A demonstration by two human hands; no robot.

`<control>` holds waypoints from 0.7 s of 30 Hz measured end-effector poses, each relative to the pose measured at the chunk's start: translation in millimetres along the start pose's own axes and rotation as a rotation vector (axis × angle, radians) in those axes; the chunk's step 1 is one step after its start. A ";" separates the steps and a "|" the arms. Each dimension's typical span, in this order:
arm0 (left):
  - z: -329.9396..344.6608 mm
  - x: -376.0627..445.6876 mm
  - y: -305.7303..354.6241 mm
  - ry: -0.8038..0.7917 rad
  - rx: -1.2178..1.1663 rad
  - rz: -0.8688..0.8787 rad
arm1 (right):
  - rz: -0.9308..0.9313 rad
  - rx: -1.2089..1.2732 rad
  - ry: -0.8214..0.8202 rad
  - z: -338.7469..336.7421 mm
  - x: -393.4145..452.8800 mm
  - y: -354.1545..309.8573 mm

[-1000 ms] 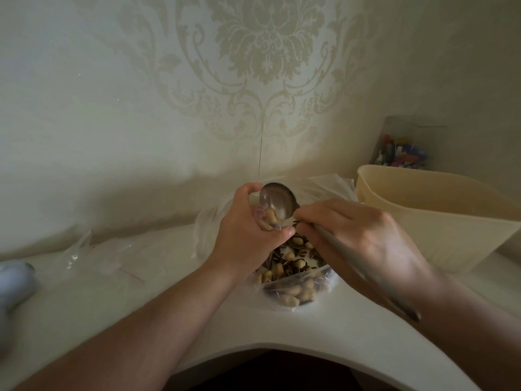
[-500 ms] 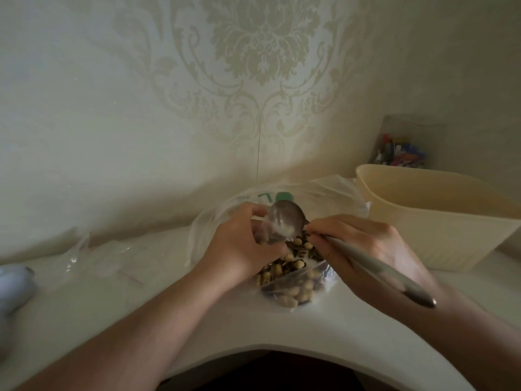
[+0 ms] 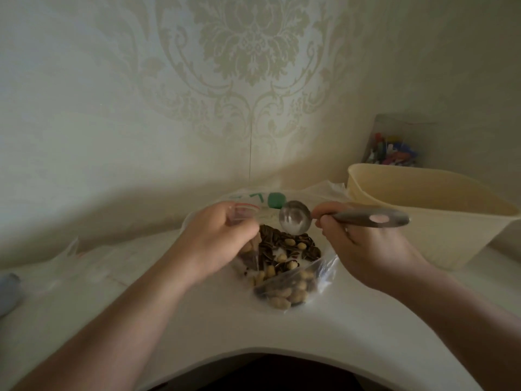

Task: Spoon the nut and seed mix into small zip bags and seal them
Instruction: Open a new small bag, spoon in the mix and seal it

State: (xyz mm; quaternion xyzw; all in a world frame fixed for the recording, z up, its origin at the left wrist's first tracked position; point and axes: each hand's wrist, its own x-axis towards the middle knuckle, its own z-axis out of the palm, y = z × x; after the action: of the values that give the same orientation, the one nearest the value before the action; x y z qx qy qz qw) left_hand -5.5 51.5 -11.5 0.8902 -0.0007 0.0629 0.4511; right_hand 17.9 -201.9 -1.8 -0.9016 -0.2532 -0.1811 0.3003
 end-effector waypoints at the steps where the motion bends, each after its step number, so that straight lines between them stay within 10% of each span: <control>1: -4.8 -1.1 1.8 -0.043 -0.022 -0.026 | -0.033 -0.047 -0.007 0.8 0.8 -0.2; 21: -7.3 4.2 -4.9 -0.097 0.030 -0.105 | -0.155 -0.133 -0.085 24.4 14.5 -8.9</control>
State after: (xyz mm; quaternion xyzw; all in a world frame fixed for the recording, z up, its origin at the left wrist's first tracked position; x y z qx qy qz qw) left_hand -1.9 60.6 -10.6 0.8978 0.0252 -0.0040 0.4397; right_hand 28.8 -175.3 -9.3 -0.9041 -0.3219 -0.1818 0.2141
